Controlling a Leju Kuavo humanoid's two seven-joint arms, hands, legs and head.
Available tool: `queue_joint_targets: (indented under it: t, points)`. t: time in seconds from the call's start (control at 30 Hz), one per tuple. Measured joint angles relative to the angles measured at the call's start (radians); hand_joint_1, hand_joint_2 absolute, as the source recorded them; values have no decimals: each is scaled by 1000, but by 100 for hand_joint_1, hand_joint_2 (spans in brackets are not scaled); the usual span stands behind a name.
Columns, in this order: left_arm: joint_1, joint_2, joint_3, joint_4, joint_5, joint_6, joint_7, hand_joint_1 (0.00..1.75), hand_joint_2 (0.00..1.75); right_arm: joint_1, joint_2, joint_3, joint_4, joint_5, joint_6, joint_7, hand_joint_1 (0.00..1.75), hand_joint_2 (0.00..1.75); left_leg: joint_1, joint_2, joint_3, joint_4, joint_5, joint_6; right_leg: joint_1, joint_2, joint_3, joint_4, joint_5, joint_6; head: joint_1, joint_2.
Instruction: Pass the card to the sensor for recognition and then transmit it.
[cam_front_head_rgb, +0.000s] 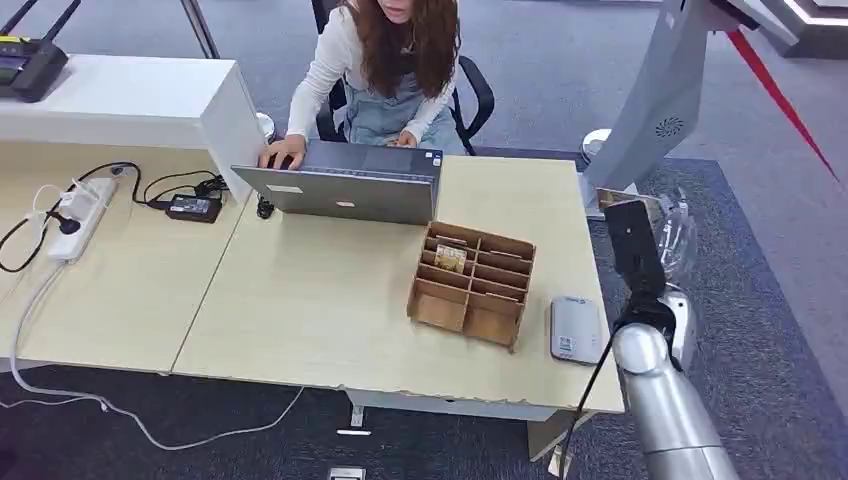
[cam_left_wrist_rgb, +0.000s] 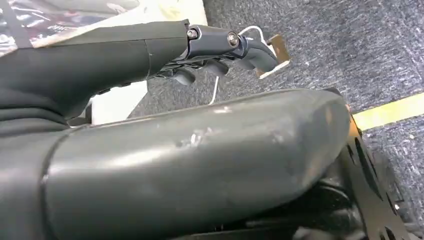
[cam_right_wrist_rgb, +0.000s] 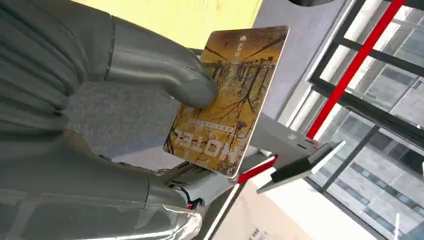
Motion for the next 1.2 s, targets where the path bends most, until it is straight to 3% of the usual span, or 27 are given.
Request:
queue_joint_targets:
  t: [0.37, 0.67, 1.2]
  points:
    - [3, 1, 8, 0, 23, -6, 15, 0, 0, 85, 28, 21, -24, 29, -33, -34, 175, 175, 0, 0, 0, 0, 0, 0, 0, 0, 0, 0, 0, 0, 0, 0]
    - [6, 3, 20, 0, 35, -14, 24, 0, 0, 155, 44, 38, -66, 3, -50, -113, 175, 175, 0, 0, 0, 0, 0, 0, 0, 0, 0, 0, 0, 0, 0, 0]
    - [9, 3, 38, 0, 39, -18, 40, 0, 0, 192, 62, 67, -115, 63, -51, -102, 175, 175, 0, 0, 0, 0, 0, 0, 0, 0, 0, 0, 0, 0, 0, 0]
